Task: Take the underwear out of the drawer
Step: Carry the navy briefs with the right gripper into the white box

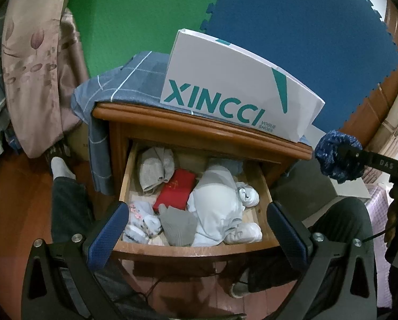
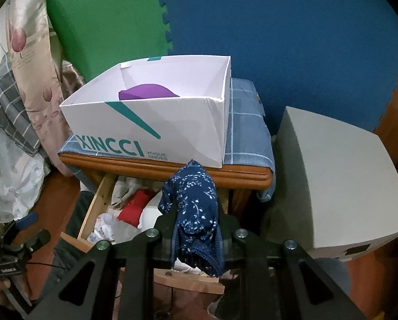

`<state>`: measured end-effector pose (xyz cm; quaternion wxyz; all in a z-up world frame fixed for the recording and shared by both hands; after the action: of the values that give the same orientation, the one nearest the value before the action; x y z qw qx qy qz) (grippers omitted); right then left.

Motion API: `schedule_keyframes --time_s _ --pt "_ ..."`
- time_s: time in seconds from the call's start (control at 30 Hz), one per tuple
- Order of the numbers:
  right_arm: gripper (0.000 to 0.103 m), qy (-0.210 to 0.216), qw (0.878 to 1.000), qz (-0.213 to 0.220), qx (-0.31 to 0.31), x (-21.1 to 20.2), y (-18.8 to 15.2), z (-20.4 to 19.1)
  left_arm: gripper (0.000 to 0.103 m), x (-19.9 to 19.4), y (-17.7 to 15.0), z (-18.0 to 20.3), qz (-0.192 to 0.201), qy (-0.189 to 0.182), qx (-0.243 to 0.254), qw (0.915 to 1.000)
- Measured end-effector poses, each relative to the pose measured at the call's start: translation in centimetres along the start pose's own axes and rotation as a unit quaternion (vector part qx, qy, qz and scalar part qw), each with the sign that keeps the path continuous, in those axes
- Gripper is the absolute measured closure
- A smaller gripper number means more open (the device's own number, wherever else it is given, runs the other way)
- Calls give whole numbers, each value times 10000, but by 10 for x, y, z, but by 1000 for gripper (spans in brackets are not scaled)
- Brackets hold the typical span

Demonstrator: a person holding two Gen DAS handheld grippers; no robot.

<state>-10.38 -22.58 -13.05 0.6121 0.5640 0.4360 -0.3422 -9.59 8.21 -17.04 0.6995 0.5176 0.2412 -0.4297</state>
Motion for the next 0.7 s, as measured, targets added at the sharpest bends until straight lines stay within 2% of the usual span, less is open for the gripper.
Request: schedule_keyframes --time_s 0.43,0.7 --pt "82 -253 9994 160 -163 -16 15 -10 1 3 -3 -2 -78 -108 -70 9999" --pt "82 -330 9980 419 -336 -37 42 -24 1 0 -4 -11 -48 -152 -197 9997"
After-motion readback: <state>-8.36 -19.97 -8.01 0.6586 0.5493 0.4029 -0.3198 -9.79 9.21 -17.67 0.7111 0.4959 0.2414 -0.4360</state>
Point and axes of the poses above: each gripper's, at about its wrist camera, not at the fingertips, and x roughly the way its jaws point, z to its right, y to its top, the point moved 5 cm from there along x, roughly the way its jaws point, and after that the axes turned 14 degrees about -z, right-handed, at the moved point
